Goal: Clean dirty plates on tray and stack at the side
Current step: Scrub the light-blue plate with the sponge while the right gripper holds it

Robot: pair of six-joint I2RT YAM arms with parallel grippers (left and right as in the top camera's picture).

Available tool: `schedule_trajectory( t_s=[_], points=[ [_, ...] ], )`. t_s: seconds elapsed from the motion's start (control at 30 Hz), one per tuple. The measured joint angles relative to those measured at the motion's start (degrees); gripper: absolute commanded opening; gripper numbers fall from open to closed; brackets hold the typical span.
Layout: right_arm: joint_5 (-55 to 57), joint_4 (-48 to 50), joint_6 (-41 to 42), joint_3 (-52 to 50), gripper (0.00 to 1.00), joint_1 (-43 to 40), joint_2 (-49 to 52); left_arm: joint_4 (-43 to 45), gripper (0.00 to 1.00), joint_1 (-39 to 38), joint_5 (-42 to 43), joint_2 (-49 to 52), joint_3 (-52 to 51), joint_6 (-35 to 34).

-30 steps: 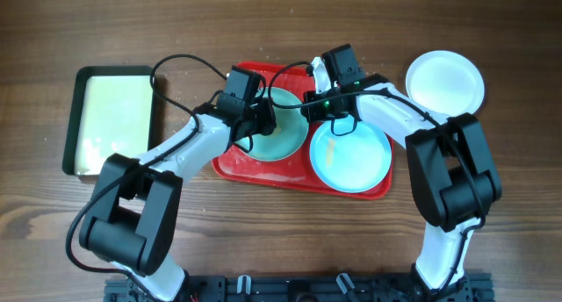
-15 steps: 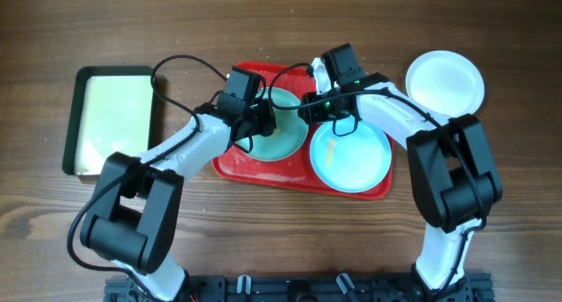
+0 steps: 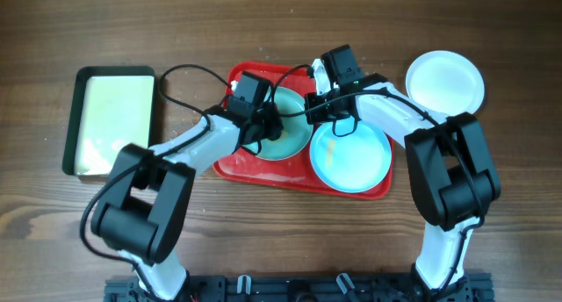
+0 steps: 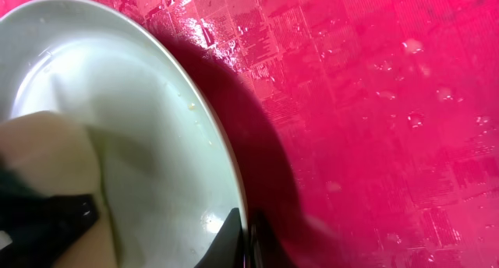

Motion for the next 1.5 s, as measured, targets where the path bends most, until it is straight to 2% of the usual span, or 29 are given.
schedule_trajectory(
  t_s=[0.17,0.33,0.5,0.63,0.73,0.83,0.87,0.9,0.93,0.97,1.0,1.1,1.17,1.23,1.3,1.5],
  points=[
    [-0.02,-0.02,0.0,0.0,0.04,0.0,0.0,-3.3,0.04,0.44,-1.68,0.98,1.77,-0.9],
    [-0.59,0.04,0.04,0.0,0.04,0.02,0.0,-12.17,0.04,5.2,-12.04,0.13,3.37,-0.85],
    [-1.99,0.26,0.59,0.0,0.04,1.51,0.07,-13.33,0.04,6.88,-14.16,-0.31,3.61,2.91],
    [-1.42,0.17,0.61,0.0,0.04,1.11,0.13,-10.58,0.04,7.93,-10.78,-1.7,3.89,3.78],
    [-1.14,-0.04,0.59,0.0,0.04,0.59,0.13,-7.58,0.07,9.09,-0.31,-2.34,4.17,3.93],
    [-1.14,-0.04,0.59,0.0,0.04,0.59,0.13,-7.63,0.23,7.67,4.04,-2.19,4.17,3.98],
    [-1.11,-0.07,0.59,0.0,0.04,0.59,0.13,-7.65,0.47,6.69,4.94,-1.9,4.17,4.11],
    [-1.11,-0.09,0.59,0.0,0.04,0.59,0.13,-7.67,0.59,5.4,5.73,-1.49,4.17,4.61],
    [-1.11,-0.11,0.59,0.0,0.04,0.57,0.13,-7.67,0.59,4.46,5.99,-1.22,4.17,4.74],
    [-1.11,-0.24,0.59,0.0,0.04,0.57,0.13,-7.72,0.57,3.78,6.05,-1.05,4.17,4.72],
    [-1.11,-0.24,0.59,0.0,0.04,0.57,0.13,-7.67,0.5,3.43,5.88,-1.03,4.17,4.79],
    [-1.11,-0.28,0.59,0.0,0.04,0.55,0.13,-7.67,0.41,3.65,4.68,-1.01,4.17,4.79],
    [-1.11,-0.31,0.59,0.0,0.04,0.52,0.13,-7.69,0.25,4.02,4.15,-1.01,4.17,4.9],
    [-1.11,-0.35,0.59,0.0,0.04,0.52,0.13,-7.67,0.18,4.22,3.04,-1.01,4.17,5.05],
    [-1.11,-0.39,0.59,0.0,0.04,0.52,0.13,-7.67,0.04,4.22,1.95,-1.01,4.17,4.94],
    [-1.11,-0.42,0.57,0.0,0.04,0.52,0.13,-8.61,0.04,4.22,0.37,-0.35,4.33,4.96]
  ],
)
